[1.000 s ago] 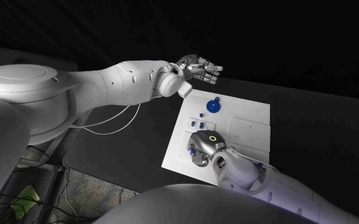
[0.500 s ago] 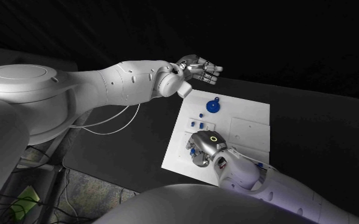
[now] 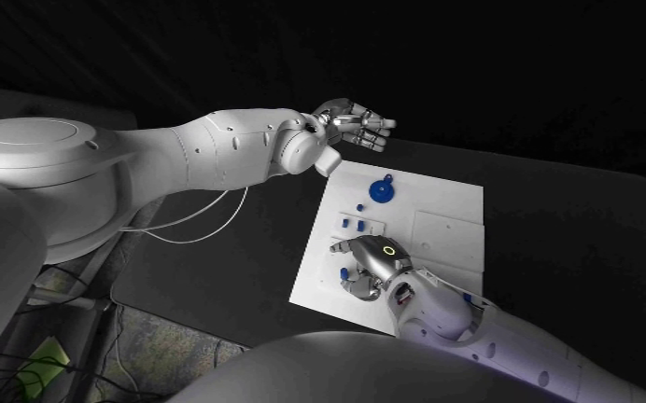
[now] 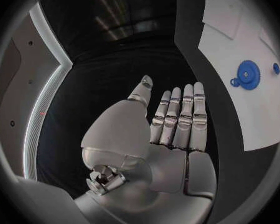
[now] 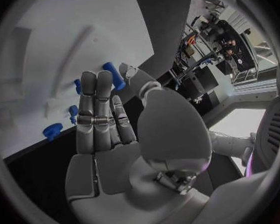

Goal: Assemble the parts on the task board

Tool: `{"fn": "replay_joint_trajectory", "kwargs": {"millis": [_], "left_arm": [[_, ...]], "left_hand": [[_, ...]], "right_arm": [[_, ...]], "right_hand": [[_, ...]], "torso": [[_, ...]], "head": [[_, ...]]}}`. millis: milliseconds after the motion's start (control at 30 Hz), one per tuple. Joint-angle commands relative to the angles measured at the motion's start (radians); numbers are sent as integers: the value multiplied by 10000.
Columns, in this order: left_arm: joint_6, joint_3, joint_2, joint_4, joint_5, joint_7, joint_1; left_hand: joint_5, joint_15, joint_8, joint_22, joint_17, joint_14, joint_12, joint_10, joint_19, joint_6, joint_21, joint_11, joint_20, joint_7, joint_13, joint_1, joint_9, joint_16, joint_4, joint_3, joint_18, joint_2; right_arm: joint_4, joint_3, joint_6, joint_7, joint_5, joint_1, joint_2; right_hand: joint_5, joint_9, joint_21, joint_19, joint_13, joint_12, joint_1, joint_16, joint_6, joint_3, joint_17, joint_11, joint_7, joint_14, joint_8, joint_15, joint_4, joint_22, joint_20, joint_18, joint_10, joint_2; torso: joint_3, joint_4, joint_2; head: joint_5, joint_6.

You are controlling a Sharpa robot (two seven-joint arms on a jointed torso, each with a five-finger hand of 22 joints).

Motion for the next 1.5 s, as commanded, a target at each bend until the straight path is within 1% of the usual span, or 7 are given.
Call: {"fn": "replay_joint_trajectory", "kwargs": {"millis": [33, 300, 433, 567, 933, 1400, 1500], "left_arm": [[225, 2, -5, 2, -104, 19, 2], [258, 1, -77, -93, -224, -35, 7], [264, -1, -132, -110, -244, -36, 7], [257, -8, -278, -28, -326, -30, 10], [77, -17, -872, 498, -555, 236, 9], [-70, -22, -1225, 1118, -630, 405, -2], [-97, -23, -1242, 1133, -631, 433, -15]], "left_hand": [[-59, -4, 42, -9, 2, -86, 10, -68, -48, -67, -38, -9, -5, 18, 1, -86, 15, 0, 34, -21, -107, -4], [-51, -1, 40, -10, 2, -90, 11, -77, -51, -84, -39, -4, -4, 24, 2, -72, 14, 1, 28, -14, -108, -3], [-48, -4, 46, -9, 3, -80, 11, -70, -49, -66, -38, -9, -5, 18, 2, -67, 17, 2, 27, -14, -108, -10], [-53, -10, 46, -7, 4, -63, 11, -52, -37, -51, -34, -14, -11, 13, 2, -55, 17, 4, 27, -8, -106, -6], [-29, -28, 46, -3, 5, -10, 12, -12, -2, -18, -28, -30, -28, 1, 2, -38, 16, 7, 7, 6, -109, -2], [-38, -183, 40, 13, 64, 521, 8, 34, 265, -11, 3, -69, -187, -6, 1, -68, 11, 28, -62, -12, -184, -3], [-158, -178, 49, 10, 62, 503, 10, 33, 261, 10, -7, -67, -186, -13, 1, -102, 15, 31, -43, -24, -192, 9]], "right_arm": [[81, 2, -459, 231, 280, -5, -50], [628, 169, -323, 544, 1018, 12, -642], [1028, 624, -442, 800, 1941, 24, -1125], [1302, 1146, -206, 1369, 3718, 134, -1785], [1505, 1766, 1266, 2018, 7123, 705, -3881], [1704, 1900, 3177, -509, 7521, 798, -5015], [1793, 1901, 3860, -1257, 7668, 801, -5095]], "right_hand": [[103, -12, -223, 138, -15, 233, 282, 13, -143, -210, -221, -2, -9, -14, -77, 38, 345, -34, 17, 48, -160, -57], [164, -16, -670, 351, -14, 325, 269, 294, -248, -654, -446, 32, 128, -84, -76, 88, 678, -36, 69, 83, -173, -55], [177, -2, -760, 575, -21, 463, 37, 509, 120, -776, -410, -84, 330, 42, -60, 29, 749, -56, 23, 102, 305, 187], [262, 73, -735, 782, -34, 620, -860, 755, 1628, -265, -277, -381, 1011, 188, 0, -168, 529, 52, -145, 31, 2074, 729], [-559, 218, -879, 968, 813, 1946, -1669, 669, 2804, -36, -297, -1306, 492, 384, 7, -646, 486, -28, -584, -463, 4420, 1498], [-1265, 641, 2979, 1427, 8630, 7980, -2342, 2341, 2868, -1376, 2228, -1610, 261, 700, 1, -888, 1352, 1269, -883, -738, 3860, 2195], [-483, 969, 4331, 1458, 9682, 8658, -2652, 3351, 3325, -1342, 3484, -1724, 59, 743, 1, -955, 1397, 1487, -946, -866, 4168, 2219]], "torso": [[-6, 3, -2], [0, -17, -16], [20, -19, -8], [24, -46, -22], [56, -132, -31], [54, -149, -41], [50, -132, -49]], "head": [[-23, 12], [-195, 135], [-300, 276], [-463, 445], [-1540, 818], [-2633, 747], [-2704, 664]]}}
